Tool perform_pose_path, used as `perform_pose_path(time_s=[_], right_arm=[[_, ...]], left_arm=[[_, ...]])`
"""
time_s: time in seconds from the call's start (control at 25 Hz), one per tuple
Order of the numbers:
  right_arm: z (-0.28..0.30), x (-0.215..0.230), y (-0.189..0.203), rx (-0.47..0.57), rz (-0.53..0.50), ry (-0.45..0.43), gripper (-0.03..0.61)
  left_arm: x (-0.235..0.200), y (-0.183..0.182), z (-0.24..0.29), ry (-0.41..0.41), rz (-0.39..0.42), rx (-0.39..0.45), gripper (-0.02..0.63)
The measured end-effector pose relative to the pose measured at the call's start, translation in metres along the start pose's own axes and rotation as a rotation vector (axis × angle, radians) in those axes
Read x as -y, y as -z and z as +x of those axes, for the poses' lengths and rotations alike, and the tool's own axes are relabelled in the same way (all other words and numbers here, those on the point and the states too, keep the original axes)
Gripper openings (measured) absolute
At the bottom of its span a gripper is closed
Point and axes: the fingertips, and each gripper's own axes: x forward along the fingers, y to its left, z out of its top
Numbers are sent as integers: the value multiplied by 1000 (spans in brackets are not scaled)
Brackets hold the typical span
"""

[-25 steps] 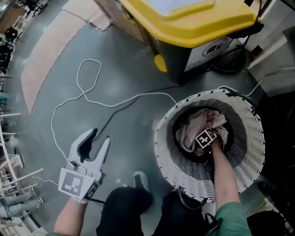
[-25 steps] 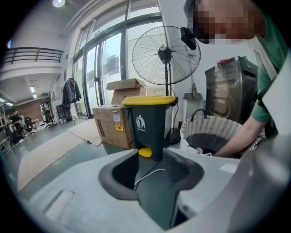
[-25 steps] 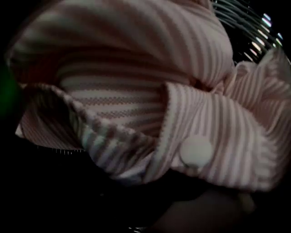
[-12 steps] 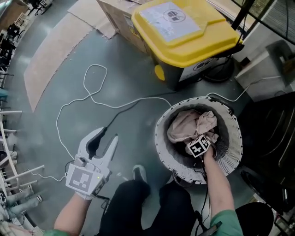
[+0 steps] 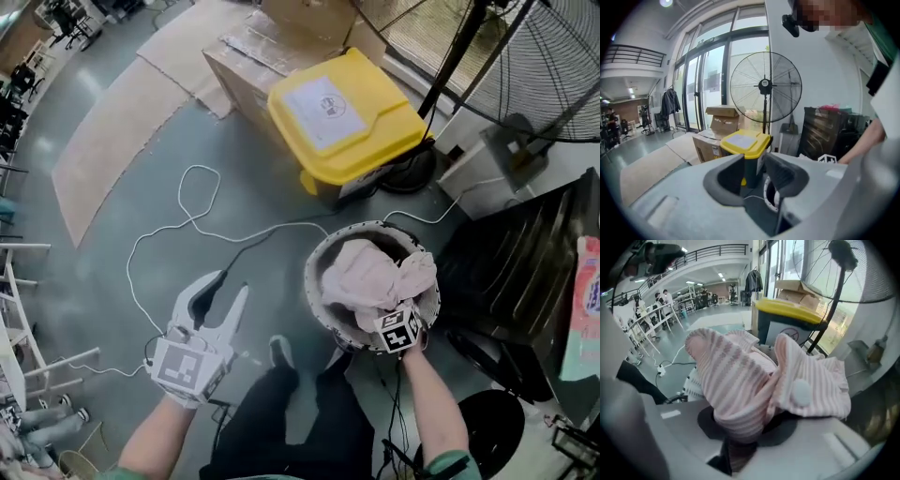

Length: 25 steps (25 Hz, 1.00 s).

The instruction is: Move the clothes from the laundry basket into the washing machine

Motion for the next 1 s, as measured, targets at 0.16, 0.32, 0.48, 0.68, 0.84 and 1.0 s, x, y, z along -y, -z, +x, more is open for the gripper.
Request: perform_pose_path(time_s=[0.16,0.32,0.48,0.68,0.84,1.0], right_arm=[[-91,-5,-35,51,38,12,92],[-170,-12,-63,98,62,10,92],[-238,-13,-93,167,104,13,92],[-314,-17,-124,256,155,21,91],[-359,-21,-133,295,183,23,91],[-392,-15,-141,350,220,30,91]], left_arm=[[6,-61,-24,-9,33,10,141],[14,-114,-48,-22,58,16,141],[23,-159,-68,-35,82,36,141],[43,-194,-89,-46,95,49,141],[60,-217,-102,-59,88,79,141],[71,-233,-111,-68,93,108,141]])
